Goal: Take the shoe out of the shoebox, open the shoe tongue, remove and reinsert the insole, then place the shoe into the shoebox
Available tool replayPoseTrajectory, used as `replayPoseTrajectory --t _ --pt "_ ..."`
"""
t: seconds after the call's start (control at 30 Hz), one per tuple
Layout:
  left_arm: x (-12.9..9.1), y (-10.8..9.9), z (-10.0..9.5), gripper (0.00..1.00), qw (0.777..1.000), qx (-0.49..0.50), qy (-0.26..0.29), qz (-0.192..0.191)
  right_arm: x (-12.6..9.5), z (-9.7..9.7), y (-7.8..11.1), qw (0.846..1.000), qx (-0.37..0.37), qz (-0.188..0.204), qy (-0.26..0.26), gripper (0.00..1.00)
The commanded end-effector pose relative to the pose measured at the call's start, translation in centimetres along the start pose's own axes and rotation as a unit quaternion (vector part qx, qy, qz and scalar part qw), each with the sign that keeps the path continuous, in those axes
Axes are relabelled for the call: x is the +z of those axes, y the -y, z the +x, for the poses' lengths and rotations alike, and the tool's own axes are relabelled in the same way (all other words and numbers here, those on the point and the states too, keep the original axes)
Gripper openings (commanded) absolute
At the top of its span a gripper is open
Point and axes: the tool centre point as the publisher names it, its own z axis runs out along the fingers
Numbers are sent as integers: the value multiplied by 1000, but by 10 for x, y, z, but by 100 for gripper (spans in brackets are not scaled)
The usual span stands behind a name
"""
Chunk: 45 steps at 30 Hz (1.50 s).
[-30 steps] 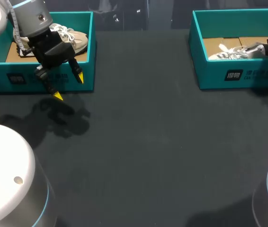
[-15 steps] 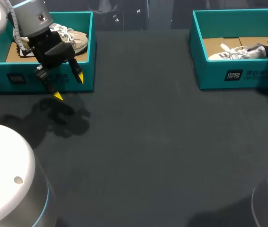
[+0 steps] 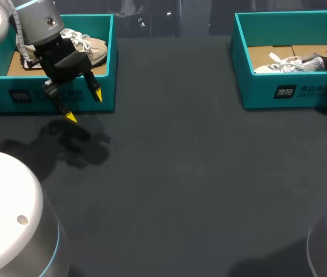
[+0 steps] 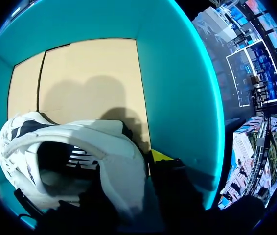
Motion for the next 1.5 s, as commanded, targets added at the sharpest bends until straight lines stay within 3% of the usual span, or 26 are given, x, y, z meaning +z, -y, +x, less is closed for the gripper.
replayPoseTrajectory --t 0.03,0.3,0.7,0.83,0.97,1.5 --pt "-1 0 0 100 1000 0 -1 -1 1 0 -1 1000 -3 1 -6 26" --pt "-1 0 0 100 1000 0 -1 -1 1 2 0 1000 -11 9 -23 42" --pt "-1 0 0 100 1000 0 -1 -1 -4 4 2 999 -12 11 -31 50" --pt "-1 0 0 100 1000 0 -1 -1 -8 5 2 999 -13 10 -33 77" --pt "-1 0 0 100 1000 0 -1 -1 -14 5 3 999 -13 7 -35 91" --pt "-1 0 0 100 1000 0 -1 -1 -88 10 7 999 -9 -16 -48 100"
